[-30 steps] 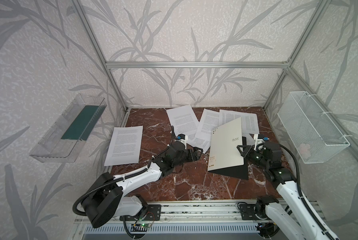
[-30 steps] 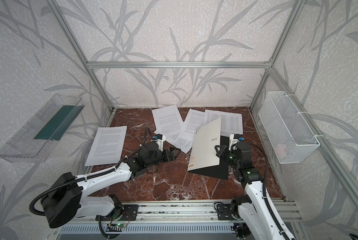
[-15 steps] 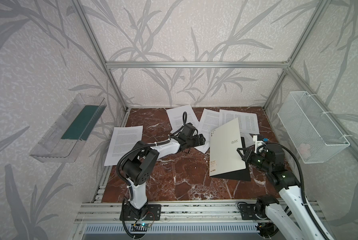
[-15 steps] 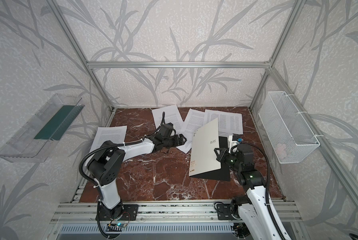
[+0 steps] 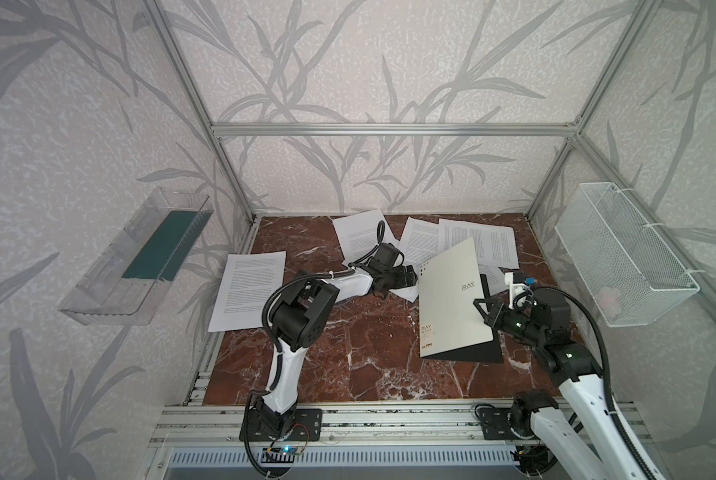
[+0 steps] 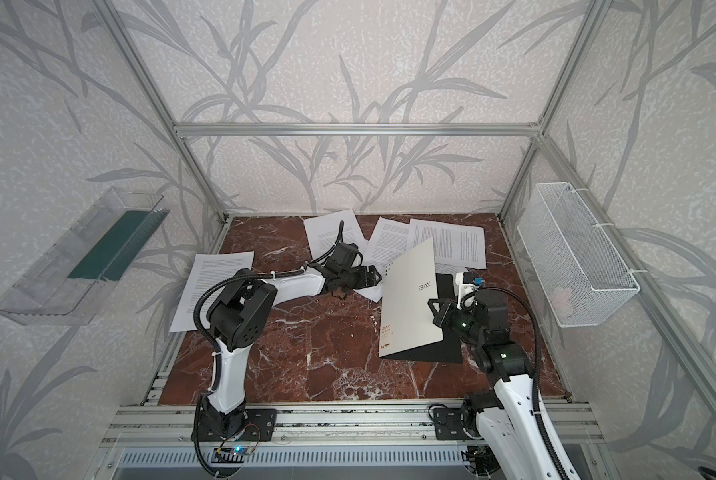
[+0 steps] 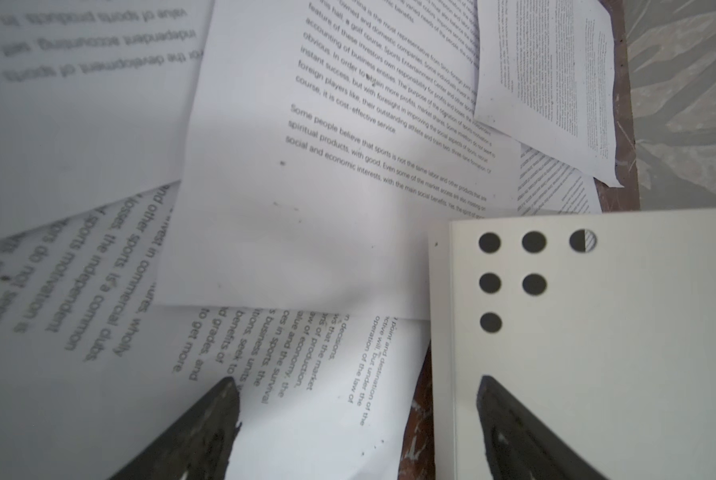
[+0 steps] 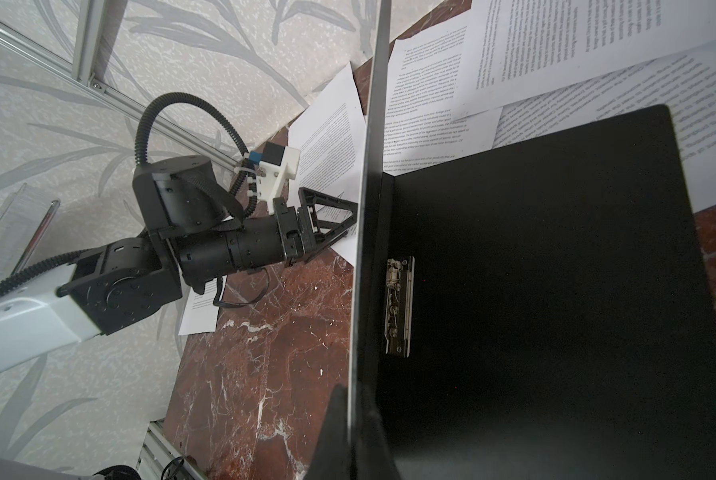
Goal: Put the files into the folder
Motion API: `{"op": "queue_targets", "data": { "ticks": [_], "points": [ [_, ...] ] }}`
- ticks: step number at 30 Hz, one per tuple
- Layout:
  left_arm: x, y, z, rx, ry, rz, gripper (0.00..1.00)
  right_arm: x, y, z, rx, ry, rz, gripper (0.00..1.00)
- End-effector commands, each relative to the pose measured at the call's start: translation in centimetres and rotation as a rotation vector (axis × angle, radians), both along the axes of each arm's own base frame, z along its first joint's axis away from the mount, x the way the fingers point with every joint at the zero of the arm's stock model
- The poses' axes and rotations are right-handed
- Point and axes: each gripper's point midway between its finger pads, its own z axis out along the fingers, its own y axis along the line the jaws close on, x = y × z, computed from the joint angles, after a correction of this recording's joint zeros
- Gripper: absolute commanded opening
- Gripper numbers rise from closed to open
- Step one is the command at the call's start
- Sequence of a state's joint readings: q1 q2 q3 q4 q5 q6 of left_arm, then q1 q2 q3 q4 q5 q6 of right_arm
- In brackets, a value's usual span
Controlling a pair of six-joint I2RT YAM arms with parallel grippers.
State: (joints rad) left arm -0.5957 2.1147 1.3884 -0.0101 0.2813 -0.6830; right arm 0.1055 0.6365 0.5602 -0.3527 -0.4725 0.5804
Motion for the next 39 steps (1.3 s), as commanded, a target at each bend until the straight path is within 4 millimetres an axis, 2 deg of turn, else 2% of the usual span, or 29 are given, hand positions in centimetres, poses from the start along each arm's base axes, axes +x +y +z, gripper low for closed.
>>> {"op": "queue_targets", "data": {
  "ticks": [1,5,7,9,13,16,21,25,28,32,39],
  "points": [
    [0.1,1.0,-3.2,0.066,0.074,-0.011,0.91,0.0,0.3,3.2,-0.007,-0.103,0.03,0.0],
    [1.5,-0.2,-2.4,0.047,0.068,-0.04,0.9,0.0,0.3,3.3,-0.013,-0.094,0.033,0.0],
    [1.6,-0.8,-0.8,0.023,0.06,-0.06,0.9,-0.1,0.4,3.3,-0.015,-0.084,0.044,0.0],
    [1.2,-1.3,1.6,-0.019,0.034,-0.084,0.9,-0.1,0.5,3.4,-0.021,-0.08,0.05,0.0],
    [-1.3,-1.4,9.4,-0.141,-0.077,-0.129,0.9,-0.4,1.1,4.3,-0.048,-0.086,0.082,0.0],
    [-4.0,-0.1,15.1,-0.194,-0.176,-0.125,0.9,-0.6,2.2,4.9,-0.102,-0.089,0.117,0.0],
    [-7.7,4.9,19.1,-0.2,-0.269,-0.003,0.9,-0.4,4.1,5.3,-0.153,-0.091,0.139,0.0],
    [-10.2,9.7,19.8,-0.127,-0.33,0.112,0.9,0.1,5.6,4.9,-0.206,-0.085,0.132,0.0],
    [-12.3,12.2,20.2,-0.08,-0.347,0.14,0.91,0.4,6.6,4.5,-0.265,-0.083,0.122,0.0],
    [-14.8,14.0,19.7,-0.051,-0.34,0.136,0.9,0.9,7.7,3.9,-0.322,-0.066,0.103,0.0],
    [-17.8,16.4,16.7,0.015,-0.308,0.12,0.91,1.8,8.7,3.2,-0.389,-0.052,0.062,0.0]
  ]
}}
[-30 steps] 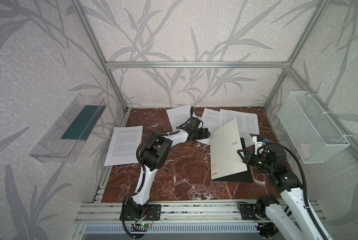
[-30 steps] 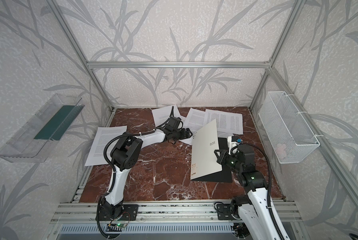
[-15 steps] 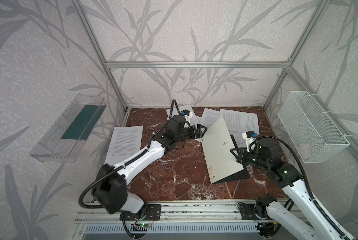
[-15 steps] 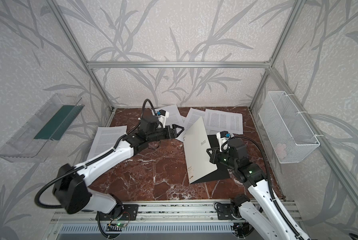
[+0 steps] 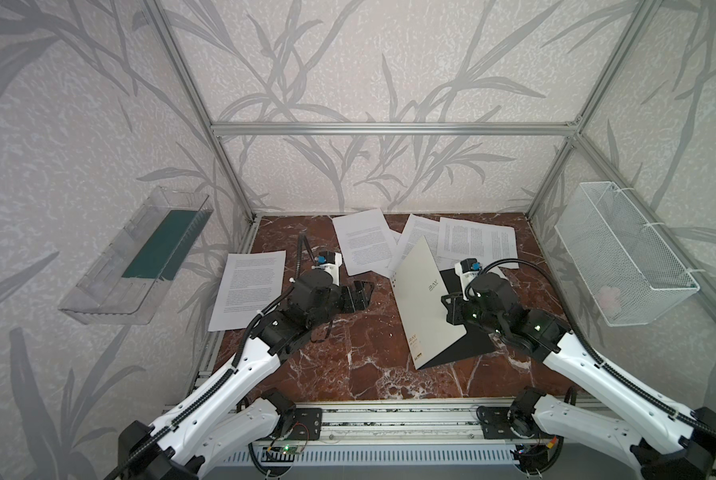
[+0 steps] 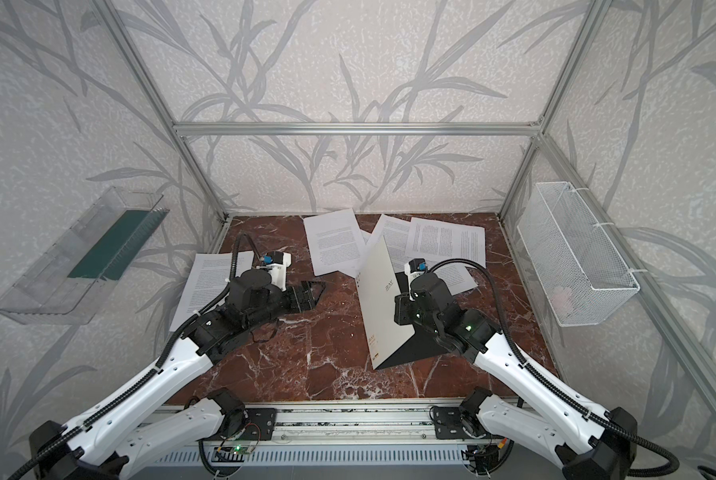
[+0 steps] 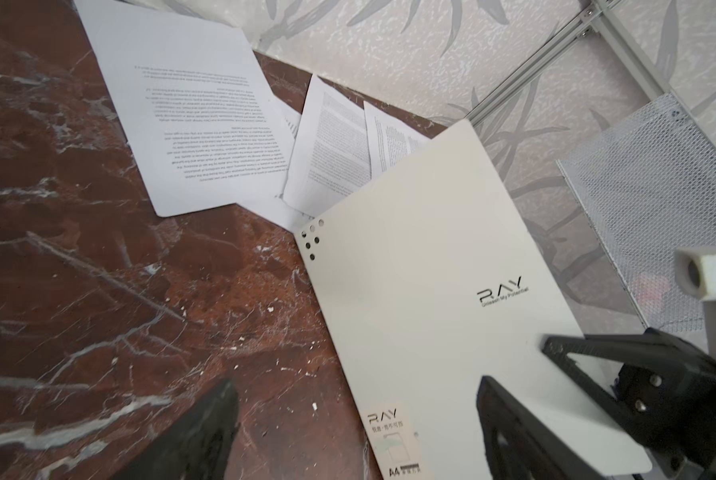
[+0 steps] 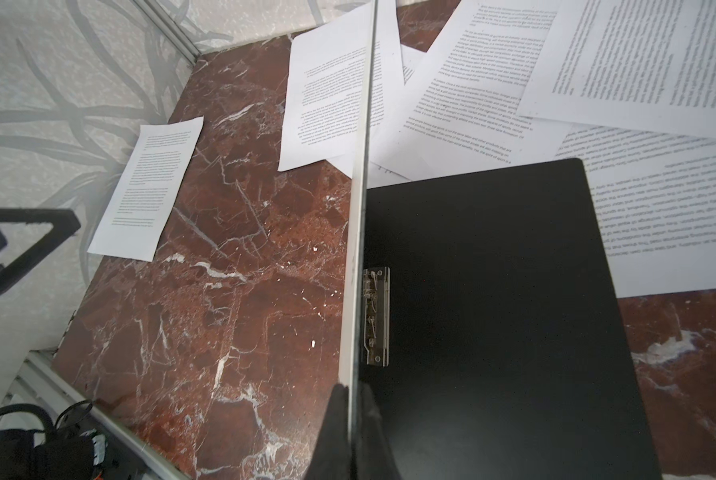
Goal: Put the files into the folder
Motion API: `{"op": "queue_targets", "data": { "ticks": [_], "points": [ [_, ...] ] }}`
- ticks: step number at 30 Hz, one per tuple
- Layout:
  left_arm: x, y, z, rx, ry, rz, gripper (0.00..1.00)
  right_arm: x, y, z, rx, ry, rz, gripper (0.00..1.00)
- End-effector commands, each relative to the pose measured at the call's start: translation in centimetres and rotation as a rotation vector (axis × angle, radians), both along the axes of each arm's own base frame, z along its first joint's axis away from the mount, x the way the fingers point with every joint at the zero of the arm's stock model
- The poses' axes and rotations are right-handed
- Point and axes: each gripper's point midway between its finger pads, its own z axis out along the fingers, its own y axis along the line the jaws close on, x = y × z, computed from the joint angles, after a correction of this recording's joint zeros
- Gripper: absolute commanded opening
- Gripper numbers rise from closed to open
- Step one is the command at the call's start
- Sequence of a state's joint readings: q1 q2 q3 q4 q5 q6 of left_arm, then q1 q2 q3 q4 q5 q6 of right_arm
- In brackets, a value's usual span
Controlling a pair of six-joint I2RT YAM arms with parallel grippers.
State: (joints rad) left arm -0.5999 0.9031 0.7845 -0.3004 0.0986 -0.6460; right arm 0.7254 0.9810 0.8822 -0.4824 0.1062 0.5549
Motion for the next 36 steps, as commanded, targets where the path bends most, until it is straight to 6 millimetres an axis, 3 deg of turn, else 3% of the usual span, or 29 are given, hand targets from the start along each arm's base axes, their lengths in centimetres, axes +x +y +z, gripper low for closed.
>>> {"op": "queue_targets", "data": {
  "ticks": [1,10,19,27,30,32,34,36],
  "points": [
    [-1.5,1.5,-2.4,0.077,0.044,0.002,0.91,1.5,-0.4,1.4,-0.024,-0.059,-0.08,0.0],
    [-3.7,2.7,-3.9,0.077,0.032,-0.015,0.9,1.7,-0.1,2.1,-0.066,-0.077,-0.101,0.0],
    [-4.0,1.4,-2.6,0.007,0.021,-0.068,0.9,0.7,3.7,2.7,0.1,-0.038,0.03,0.47],
    [-4.3,0.7,-0.3,-0.066,-0.001,-0.091,0.9,0.2,7.5,4.0,0.194,-0.001,0.154,0.59],
    [-4.5,1.9,2.0,-0.079,-0.042,-0.041,0.9,0.1,9.7,4.2,0.218,0.003,0.21,0.65],
    [-4.8,2.9,3.9,-0.089,-0.087,-0.006,0.9,0.0,12.0,4.1,0.249,0.022,0.232,0.77],
    [-5.2,4.2,5.7,-0.087,-0.132,0.03,0.91,-0.4,15.4,3.8,0.259,0.023,0.302,0.91],
    [-5.8,5.0,7.0,-0.076,-0.166,0.043,0.91,-0.9,19.2,3.1,0.254,0.036,0.38,1.0]
  ]
}}
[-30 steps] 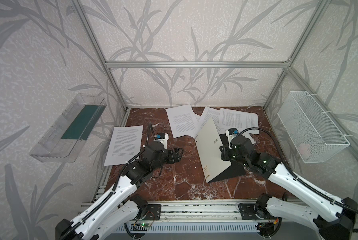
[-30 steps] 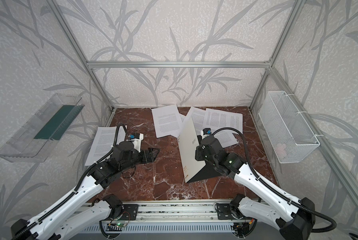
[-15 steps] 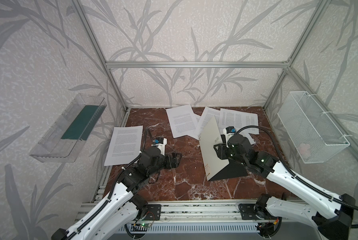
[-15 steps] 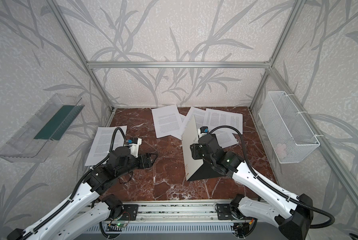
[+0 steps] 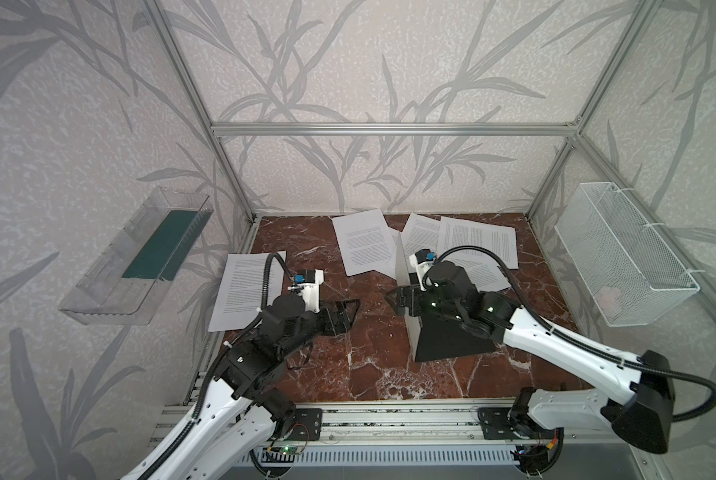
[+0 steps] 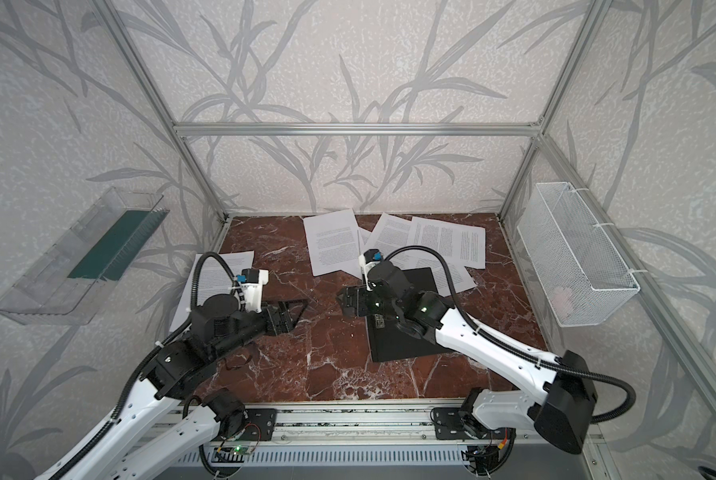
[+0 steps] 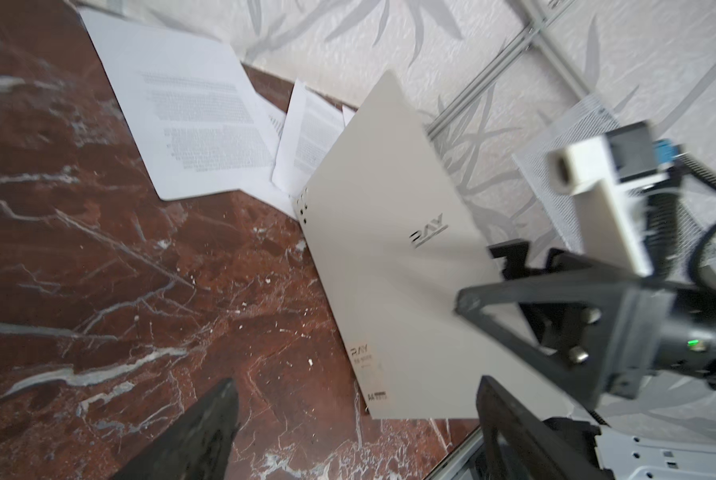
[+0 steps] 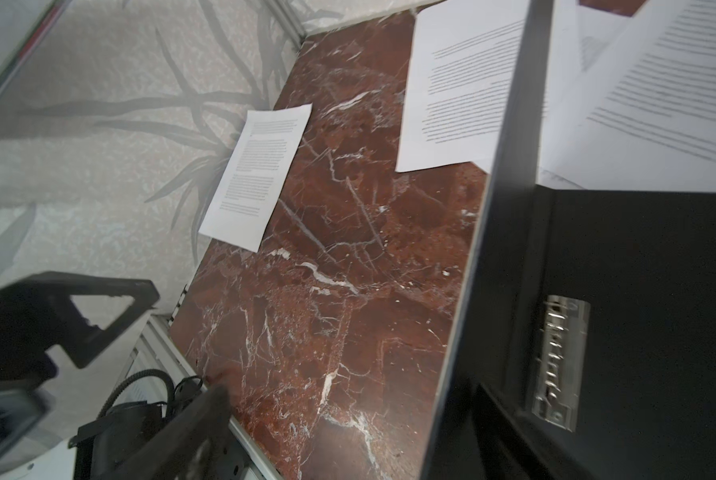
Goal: Put the files into the folder
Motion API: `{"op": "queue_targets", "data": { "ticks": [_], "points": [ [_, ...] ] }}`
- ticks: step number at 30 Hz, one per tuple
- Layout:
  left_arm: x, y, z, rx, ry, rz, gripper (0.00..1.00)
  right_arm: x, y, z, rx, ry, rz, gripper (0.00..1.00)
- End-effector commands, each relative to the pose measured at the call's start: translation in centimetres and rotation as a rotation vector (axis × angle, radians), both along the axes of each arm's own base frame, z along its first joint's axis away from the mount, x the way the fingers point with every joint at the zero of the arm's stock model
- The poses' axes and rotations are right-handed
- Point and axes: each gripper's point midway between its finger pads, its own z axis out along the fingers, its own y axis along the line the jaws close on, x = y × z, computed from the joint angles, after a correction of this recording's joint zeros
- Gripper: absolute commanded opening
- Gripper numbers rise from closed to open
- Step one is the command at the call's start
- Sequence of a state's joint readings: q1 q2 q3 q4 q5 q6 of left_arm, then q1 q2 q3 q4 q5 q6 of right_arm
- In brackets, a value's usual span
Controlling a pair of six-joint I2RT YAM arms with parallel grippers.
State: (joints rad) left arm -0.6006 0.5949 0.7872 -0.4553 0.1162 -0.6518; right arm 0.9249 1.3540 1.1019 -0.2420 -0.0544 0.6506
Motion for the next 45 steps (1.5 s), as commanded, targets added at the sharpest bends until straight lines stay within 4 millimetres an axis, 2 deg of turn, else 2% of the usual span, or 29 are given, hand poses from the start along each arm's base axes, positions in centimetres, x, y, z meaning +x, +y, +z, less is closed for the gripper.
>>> {"op": "queue_targets", "data": {
  "ticks": [1,3,4,6,8,11,15,17,19,20,23,25,28,31,37,40,42,45],
  "points": [
    [-0.8,2.3,2.6,0.024,-0.058,0.069,0.91,-0.8,6.4,0.7,0.07,-0.016,0.133,0.99],
    [-1.3,3.3,3.5,0.038,-0.077,0.098,0.91,-0.5,9.5,-0.5,0.052,-0.023,0.193,0.99],
    [-1.6,3.9,3.9,0.041,-0.09,0.118,0.91,-1.6,11.5,-1.0,0.055,-0.02,0.237,0.99],
    [-2.1,4.9,4.5,0.034,-0.112,0.148,0.91,-1.1,13.8,-2.8,0.046,0.004,0.264,0.99],
    [-2.4,5.3,4.7,0.025,-0.119,0.155,0.91,-0.5,15.2,-3.6,0.04,-0.005,0.281,0.99],
    [-2.4,4.8,3.8,0.042,-0.088,0.134,0.91,1.3,15.7,-4.1,0.027,-0.012,0.268,0.99],
    [-1.7,3.4,1.6,0.053,-0.039,0.089,0.91,5.0,12.8,-3.9,0.101,0.047,0.215,0.99],
    [-1.4,1.7,0.0,0.044,0.002,0.026,0.91,6.2,9.8,-3.9,0.108,0.053,0.172,0.98],
    [-1.0,-0.5,-2.4,0.041,0.071,-0.061,0.91,6.7,6.1,-4.5,0.097,0.065,0.127,0.96],
    [-0.8,-1.4,-3.6,0.042,0.104,-0.093,0.91,6.8,4.4,-4.1,0.101,0.061,0.108,0.96],
    [-0.3,-4.2,-7.2,0.006,0.189,-0.191,0.91,6.4,-1.0,-5.9,0.062,0.095,0.049,0.93],
    [0.1,-5.3,-9.8,-0.01,0.248,-0.214,0.91,5.5,-4.1,-7.5,0.011,0.108,0.013,0.9],
    [0.5,-6.2,-13.4,0.001,0.324,-0.227,0.91,4.1,-7.4,-9.5,-0.011,0.135,-0.036,0.87],
    [0.7,-7.2,-16.2,0.008,0.399,-0.259,0.91,2.7,-9.4,-11.5,-0.013,0.157,-0.061,0.82],
    [0.6,-8.4,-20.7,0.014,0.502,-0.301,0.91,0.8,-10.2,-14.1,-0.042,0.212,-0.035,0.66],
    [0.4,-8.2,-22.7,0.055,0.551,-0.301,0.9,0.8,-10.2,-15.3,-0.052,0.237,-0.034,0.51],
    [0.2,-7.7,-23.9,0.087,0.567,-0.289,0.9,0.7,-9.6,-15.3,-0.049,0.257,0.002,0.43],
    [-0.3,-6.8,-25.7,0.14,0.601,-0.266,0.9,0.8,-9.6,-16.3,-0.083,0.287,0.01,0.37]
  ]
}}
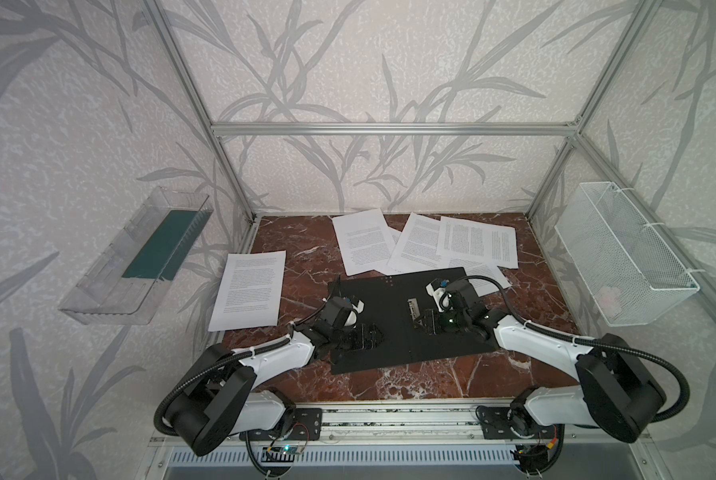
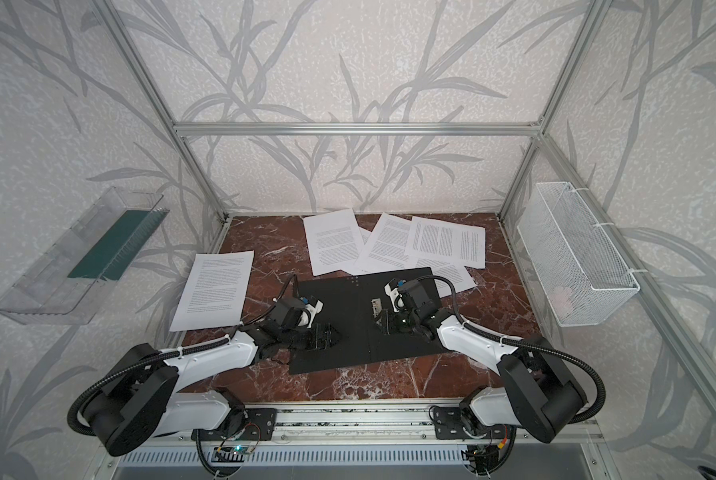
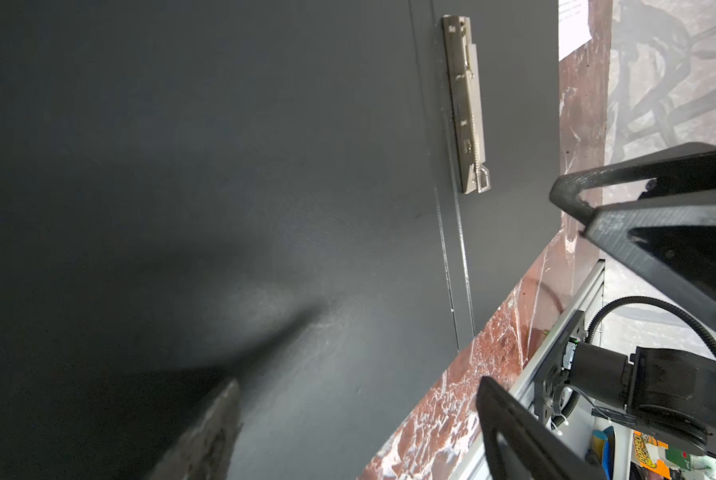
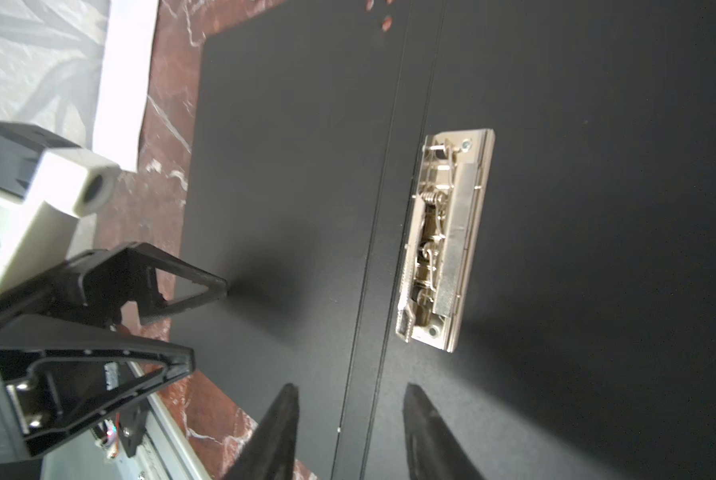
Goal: Put the files into the folder
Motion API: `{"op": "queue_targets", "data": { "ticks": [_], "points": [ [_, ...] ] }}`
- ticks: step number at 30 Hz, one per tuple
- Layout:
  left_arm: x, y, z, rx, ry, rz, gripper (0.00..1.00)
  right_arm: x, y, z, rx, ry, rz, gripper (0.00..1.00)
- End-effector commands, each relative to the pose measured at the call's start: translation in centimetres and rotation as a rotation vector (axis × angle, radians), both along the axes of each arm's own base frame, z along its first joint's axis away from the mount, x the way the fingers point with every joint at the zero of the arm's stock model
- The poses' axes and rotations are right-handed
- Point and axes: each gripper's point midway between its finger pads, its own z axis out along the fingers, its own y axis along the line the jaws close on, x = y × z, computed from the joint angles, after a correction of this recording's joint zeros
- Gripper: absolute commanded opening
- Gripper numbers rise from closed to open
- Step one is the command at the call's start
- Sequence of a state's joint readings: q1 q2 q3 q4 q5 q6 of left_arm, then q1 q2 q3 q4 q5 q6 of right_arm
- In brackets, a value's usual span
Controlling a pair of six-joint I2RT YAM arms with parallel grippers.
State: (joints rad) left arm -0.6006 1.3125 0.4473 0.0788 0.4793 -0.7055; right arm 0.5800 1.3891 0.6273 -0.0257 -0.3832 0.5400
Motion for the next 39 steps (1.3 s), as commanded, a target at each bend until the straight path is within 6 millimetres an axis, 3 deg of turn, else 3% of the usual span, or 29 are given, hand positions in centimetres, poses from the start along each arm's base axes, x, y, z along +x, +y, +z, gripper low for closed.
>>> {"op": "queue_targets", "data": {
  "ticks": [1,6,11,22,39],
  "points": [
    [-0.9,1.2,-2.5,0.072,0.031,-0.002,0.9,0.3,0.7,-0.2,0.002,0.016,0.039,0.35],
    [-1.6,2.5,-4.7,0.159,0.083,0.013,0.9,0.3,0.7,-1.2,-0.016,0.045,0.041,0.28],
    [-1.5,2.7,-5.2,0.183,0.102,0.014,0.89,0.5,0.3,-1.9,-0.038,0.056,0.029,0.24],
    [-1.4,3.4,-5.0,0.213,0.084,0.034,0.88,1.4,-1.1,-3.1,-0.07,0.078,-0.013,0.19],
    [-1.3,3.9,-4.9,0.239,0.071,0.046,0.88,2.0,0.3,-3.1,0.004,0.109,0.01,0.17]
  ]
}}
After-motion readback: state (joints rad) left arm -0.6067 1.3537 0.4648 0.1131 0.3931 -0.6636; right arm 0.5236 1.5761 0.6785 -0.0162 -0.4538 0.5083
